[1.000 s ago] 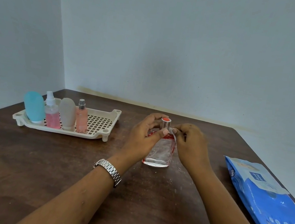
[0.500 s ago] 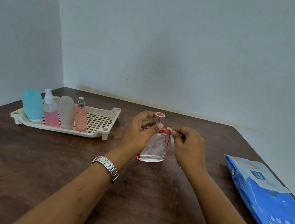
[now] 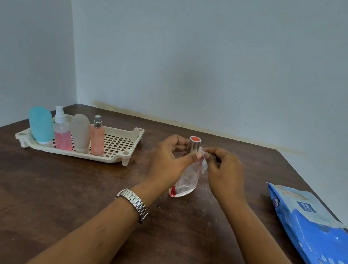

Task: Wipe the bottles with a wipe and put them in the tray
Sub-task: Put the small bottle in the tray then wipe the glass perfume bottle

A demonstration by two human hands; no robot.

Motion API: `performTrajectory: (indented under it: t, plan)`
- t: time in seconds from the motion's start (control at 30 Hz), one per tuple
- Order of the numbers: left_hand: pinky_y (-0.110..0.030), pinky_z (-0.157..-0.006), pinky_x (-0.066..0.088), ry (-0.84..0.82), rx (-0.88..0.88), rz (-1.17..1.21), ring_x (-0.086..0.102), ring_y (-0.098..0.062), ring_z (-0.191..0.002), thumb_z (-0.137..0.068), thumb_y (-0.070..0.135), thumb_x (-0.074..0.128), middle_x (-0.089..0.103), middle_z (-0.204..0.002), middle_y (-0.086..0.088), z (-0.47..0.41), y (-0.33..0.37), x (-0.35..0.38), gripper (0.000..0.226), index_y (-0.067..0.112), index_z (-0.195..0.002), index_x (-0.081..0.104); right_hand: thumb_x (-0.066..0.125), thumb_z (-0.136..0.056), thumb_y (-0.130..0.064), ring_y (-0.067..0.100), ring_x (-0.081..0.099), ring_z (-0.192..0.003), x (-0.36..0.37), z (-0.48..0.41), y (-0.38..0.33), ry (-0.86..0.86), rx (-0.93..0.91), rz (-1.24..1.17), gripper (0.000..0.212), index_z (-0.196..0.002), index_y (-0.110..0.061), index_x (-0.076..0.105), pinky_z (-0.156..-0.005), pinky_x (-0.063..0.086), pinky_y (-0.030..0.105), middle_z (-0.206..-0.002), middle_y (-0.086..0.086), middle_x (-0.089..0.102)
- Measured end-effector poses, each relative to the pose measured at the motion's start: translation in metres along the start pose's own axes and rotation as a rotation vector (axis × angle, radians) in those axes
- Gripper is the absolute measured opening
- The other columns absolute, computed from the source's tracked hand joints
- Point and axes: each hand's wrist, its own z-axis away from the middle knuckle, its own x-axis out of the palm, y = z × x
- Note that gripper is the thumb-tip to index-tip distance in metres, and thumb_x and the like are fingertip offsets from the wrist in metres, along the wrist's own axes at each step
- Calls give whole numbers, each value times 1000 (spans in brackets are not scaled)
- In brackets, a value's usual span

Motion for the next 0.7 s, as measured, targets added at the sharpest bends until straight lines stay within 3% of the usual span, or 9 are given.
performTrajectory:
  t: [0.1, 0.2, 0.3, 0.43, 0.6, 0.7]
  plan:
    - [-17, -74, 51, -7, 59, -63, 63, 5, -84, -72, 27, 83, 70, -88, 11, -1, 0, -2, 24, 26, -86, 64, 57, -90, -6, -4, 50, -76, 1, 2, -1, 15, -65, 52, 18, -99, -11, 71, -65, 36, -4, -94, -4, 62]
    - [-20, -82, 50, -108, 48, -51, 63, 3, -91, -73, 32, 81, 70, -94, 9, -6, 1, -11, 28, 25, -94, 64, 57, -88, -1, -3, 49, -79, 3, 1, -1, 4, -107, 61, 19, -98, -10, 71, -69, 36, -4, -95, -6, 54]
    - [-30, -92, 51, -268, -38, 130, 65, -7, -102, -78, 42, 65, 71, -105, 5, -9, 5, -21, 30, 26, -104, 66, 58, -87, 0, 1, 52, -84, 4, 0, 2, -13, -110, 74, 21, -100, -12, 70, -69, 37, -1, -97, -7, 56]
    - [-22, -89, 51, -410, -84, 210, 65, -12, -106, -92, 32, 51, 71, -112, 1, -13, 3, -27, 29, 21, -116, 64, 60, -87, -1, -2, 50, -81, 4, 2, 3, -7, -126, 80, 20, -99, -13, 70, -68, 37, -3, -96, -8, 58]
    - [-34, -95, 50, -386, -92, 244, 66, -19, -101, -81, 34, 62, 72, -103, -2, -21, -3, -34, 28, 20, -105, 70, 63, -85, -11, 4, 57, -72, 0, 10, -12, 170, -220, -99, 8, -83, -19, 64, -59, 46, 10, -78, -7, 61]
    - [-29, -87, 50, -384, -95, 286, 66, -14, -91, -77, 28, 66, 72, -93, 0, -24, -6, -37, 24, 15, -97, 68, 62, -84, -12, 3, 55, -76, -3, 14, -17, 92, -448, -84, 4, -87, -14, 64, -65, 45, 11, -83, -9, 58]
